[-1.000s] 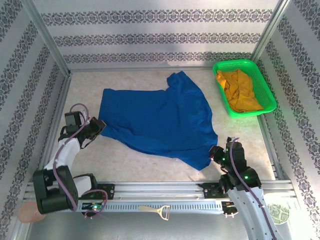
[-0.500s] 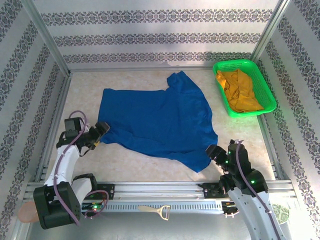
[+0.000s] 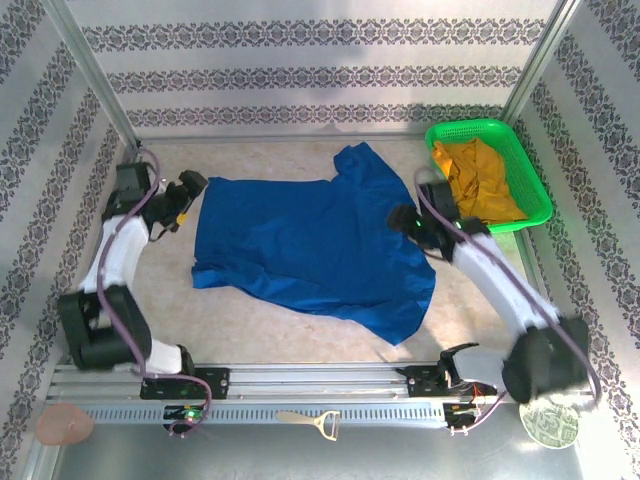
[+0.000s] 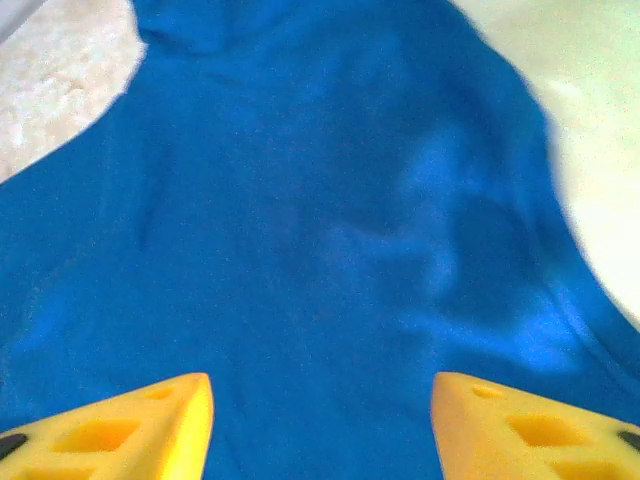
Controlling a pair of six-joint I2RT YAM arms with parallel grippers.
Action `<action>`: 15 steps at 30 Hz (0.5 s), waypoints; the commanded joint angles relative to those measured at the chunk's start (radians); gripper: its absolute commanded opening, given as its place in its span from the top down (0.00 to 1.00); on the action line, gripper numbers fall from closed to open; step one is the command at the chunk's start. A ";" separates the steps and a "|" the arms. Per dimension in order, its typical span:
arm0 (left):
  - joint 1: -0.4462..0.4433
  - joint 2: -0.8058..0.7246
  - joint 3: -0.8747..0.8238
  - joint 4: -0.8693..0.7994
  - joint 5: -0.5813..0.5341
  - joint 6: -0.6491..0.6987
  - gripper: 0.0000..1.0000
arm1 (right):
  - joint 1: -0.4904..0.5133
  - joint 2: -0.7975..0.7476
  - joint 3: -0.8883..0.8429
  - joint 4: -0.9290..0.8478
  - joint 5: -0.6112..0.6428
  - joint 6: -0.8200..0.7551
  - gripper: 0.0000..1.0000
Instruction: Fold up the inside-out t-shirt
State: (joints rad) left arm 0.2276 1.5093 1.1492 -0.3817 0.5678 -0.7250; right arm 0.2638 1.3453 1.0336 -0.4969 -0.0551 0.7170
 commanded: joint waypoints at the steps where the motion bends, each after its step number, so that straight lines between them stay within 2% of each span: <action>1: -0.069 0.215 0.197 -0.046 0.058 0.074 0.00 | -0.005 0.237 0.206 0.094 -0.095 -0.103 0.52; 5: -0.143 0.478 0.486 -0.148 0.044 0.137 0.00 | -0.011 0.499 0.454 0.064 -0.106 -0.122 0.74; 8: -0.157 0.614 0.630 -0.154 0.022 0.114 0.00 | -0.014 0.659 0.605 0.044 -0.116 -0.115 0.84; 11: -0.155 0.704 0.707 -0.137 -0.004 0.078 0.00 | -0.014 0.793 0.746 -0.008 -0.111 -0.103 0.88; 15: -0.151 0.787 0.793 -0.178 -0.050 0.076 0.00 | -0.014 0.914 0.862 -0.039 -0.093 -0.070 0.88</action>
State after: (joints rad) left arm 0.0624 2.2642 1.8847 -0.4934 0.5652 -0.6437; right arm 0.2573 2.2066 1.8210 -0.4660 -0.1558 0.6270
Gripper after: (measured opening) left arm 0.994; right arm 0.117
